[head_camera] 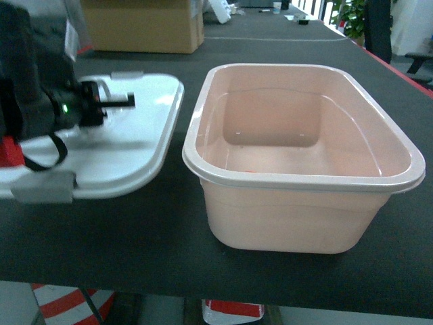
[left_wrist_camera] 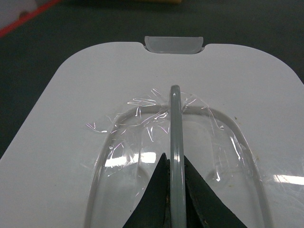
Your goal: Pick capacitor and pack into box
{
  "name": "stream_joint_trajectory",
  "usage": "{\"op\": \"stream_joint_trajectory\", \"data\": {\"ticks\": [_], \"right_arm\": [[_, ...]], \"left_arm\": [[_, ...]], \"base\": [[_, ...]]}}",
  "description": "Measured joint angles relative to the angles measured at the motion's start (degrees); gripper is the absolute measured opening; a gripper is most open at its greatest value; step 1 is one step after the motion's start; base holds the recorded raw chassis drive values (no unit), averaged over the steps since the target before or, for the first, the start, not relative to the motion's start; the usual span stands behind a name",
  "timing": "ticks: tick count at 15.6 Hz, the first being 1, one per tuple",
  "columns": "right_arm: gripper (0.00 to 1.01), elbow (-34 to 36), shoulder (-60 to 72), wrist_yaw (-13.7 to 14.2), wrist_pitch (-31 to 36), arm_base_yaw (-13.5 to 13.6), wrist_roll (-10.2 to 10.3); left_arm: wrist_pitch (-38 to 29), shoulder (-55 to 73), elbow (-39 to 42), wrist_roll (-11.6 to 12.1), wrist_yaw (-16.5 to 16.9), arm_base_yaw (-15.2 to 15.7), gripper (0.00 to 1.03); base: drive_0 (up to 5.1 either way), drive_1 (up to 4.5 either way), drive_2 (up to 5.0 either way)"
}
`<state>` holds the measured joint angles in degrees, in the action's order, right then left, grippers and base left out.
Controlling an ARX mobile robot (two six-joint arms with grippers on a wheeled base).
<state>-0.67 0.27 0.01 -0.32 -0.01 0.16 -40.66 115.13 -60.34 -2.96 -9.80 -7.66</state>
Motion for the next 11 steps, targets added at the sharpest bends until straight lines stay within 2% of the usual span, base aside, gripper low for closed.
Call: {"op": "stream_joint_trajectory", "data": {"ticks": [2, 3, 5, 7, 8, 9, 11], "right_arm": [[0.98, 0.00, 0.00, 0.00, 0.02, 0.00, 0.00], [0.98, 0.00, 0.00, 0.00, 0.02, 0.00, 0.00], [0.98, 0.00, 0.00, 0.00, 0.02, 0.00, 0.00], [0.98, 0.00, 0.00, 0.00, 0.02, 0.00, 0.00], [0.98, 0.00, 0.00, -0.02, 0.02, 0.00, 0.00], [0.98, 0.00, 0.00, -0.02, 0.02, 0.00, -0.02], [0.98, 0.00, 0.00, 0.00, 0.04, 0.00, 0.00]], "left_arm": [[5.70, -8.26, -4.33, 0.81, 0.59, -0.37, 0.02], [8.72, -10.80, -6.29, 1.09, -0.59, -1.95, 0.02], [14.32, -11.15, -9.33, 0.70, -7.76, -8.15, 0.02], [17.14, -9.18, -13.18, -1.38, -18.73, -16.98, 0.02], [16.98, -7.41, -15.76, -1.60, -23.98, -21.53, 0.02], [17.38, -4.92, -18.78, -2.54, -28.17, -25.35, 0.02], [19.63, 1.79, -24.87, -4.42, -32.28, -29.99, 0.02]], "base": [[0.0, 0.00, 0.0], [0.0, 0.00, 0.0], [0.0, 0.00, 0.0], [0.0, 0.00, 0.0], [0.0, 0.00, 0.0], [0.0, 0.00, 0.0], [0.0, 0.00, 0.0]]}}
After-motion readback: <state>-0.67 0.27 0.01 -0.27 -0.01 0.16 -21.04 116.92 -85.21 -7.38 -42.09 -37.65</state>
